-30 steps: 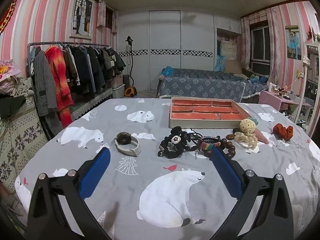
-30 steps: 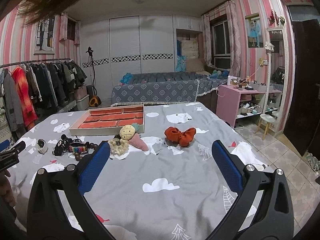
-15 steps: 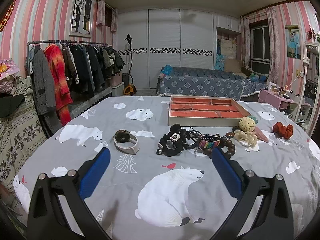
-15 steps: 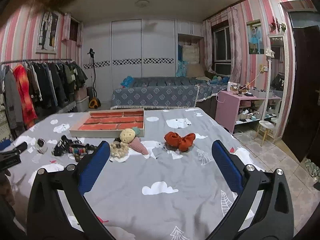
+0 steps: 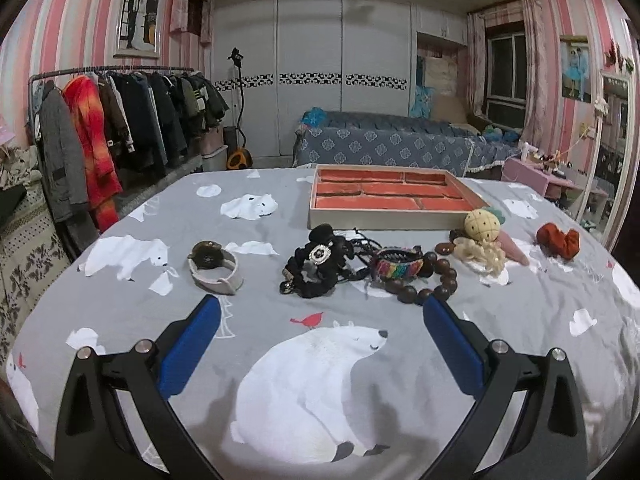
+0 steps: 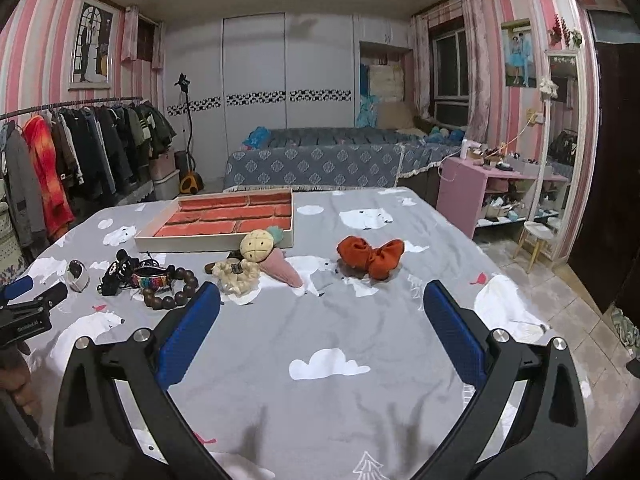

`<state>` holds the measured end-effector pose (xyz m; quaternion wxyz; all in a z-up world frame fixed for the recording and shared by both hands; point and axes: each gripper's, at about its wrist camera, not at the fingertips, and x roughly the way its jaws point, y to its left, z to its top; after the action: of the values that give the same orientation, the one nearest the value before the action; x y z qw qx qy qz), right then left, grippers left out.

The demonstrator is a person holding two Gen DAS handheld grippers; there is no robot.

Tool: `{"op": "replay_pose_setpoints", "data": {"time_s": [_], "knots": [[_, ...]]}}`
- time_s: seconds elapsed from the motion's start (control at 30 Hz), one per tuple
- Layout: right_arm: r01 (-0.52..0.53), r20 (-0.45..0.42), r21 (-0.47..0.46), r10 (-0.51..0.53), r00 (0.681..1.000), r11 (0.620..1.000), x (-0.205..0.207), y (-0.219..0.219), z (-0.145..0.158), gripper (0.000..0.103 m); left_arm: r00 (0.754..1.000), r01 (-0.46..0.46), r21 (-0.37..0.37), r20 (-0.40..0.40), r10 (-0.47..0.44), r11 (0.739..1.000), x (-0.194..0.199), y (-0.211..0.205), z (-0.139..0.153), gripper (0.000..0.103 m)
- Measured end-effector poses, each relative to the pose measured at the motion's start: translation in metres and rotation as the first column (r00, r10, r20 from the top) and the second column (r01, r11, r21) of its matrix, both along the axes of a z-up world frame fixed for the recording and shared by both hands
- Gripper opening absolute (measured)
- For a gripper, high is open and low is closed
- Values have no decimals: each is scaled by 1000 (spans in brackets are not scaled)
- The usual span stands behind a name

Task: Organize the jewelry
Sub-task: 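Grasp the rainbow claw clip with the left tool while the right tool grasps the cream scrunchie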

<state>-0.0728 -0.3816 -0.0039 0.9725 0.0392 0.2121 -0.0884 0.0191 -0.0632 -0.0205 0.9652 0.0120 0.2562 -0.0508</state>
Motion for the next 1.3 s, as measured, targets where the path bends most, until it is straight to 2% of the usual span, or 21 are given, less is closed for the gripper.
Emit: {"op": "replay_pose_setpoints", "data": {"time_s": [0.17,0.33,0.5,0.57,0.73,0.8,0.87,1.13,1.3], "knots": [[0,-10,-9,-1,1000,1000,17,0,-3,99,1000,6,-21,9,-6,1000,12,-2,4,99],[9,-26,-2,-9,1000,1000,32,-5,-7,99,999,39,5,12,-39,999,23,-16,4,99],[18,-41,-6,-18,999,1000,41,-9,-11,99,998,52,22,-33,-51,998,37,-30,-6,98],[18,-46,-1,-18,999,1000,43,-13,-13,99,997,55,27,-58,-54,998,46,-36,-11,91],[17,-56,5,-17,998,1000,52,-22,-18,99,995,52,26,-86,-50,998,60,-41,-21,90],[21,-57,4,-21,998,1000,56,-27,-19,99,991,67,24,-117,-64,997,68,-44,-28,78],[22,-62,5,-22,998,1000,61,-30,-21,99,984,88,27,-156,-83,996,76,-48,-34,58],[-9,-122,21,11,992,1000,102,-40,-38,99,964,88,22,-254,-79,996,103,-55,-55,38],[-33,-156,46,40,987,998,132,-40,-48,99,960,91,20,-266,-82,996,115,-61,-57,36]]}}
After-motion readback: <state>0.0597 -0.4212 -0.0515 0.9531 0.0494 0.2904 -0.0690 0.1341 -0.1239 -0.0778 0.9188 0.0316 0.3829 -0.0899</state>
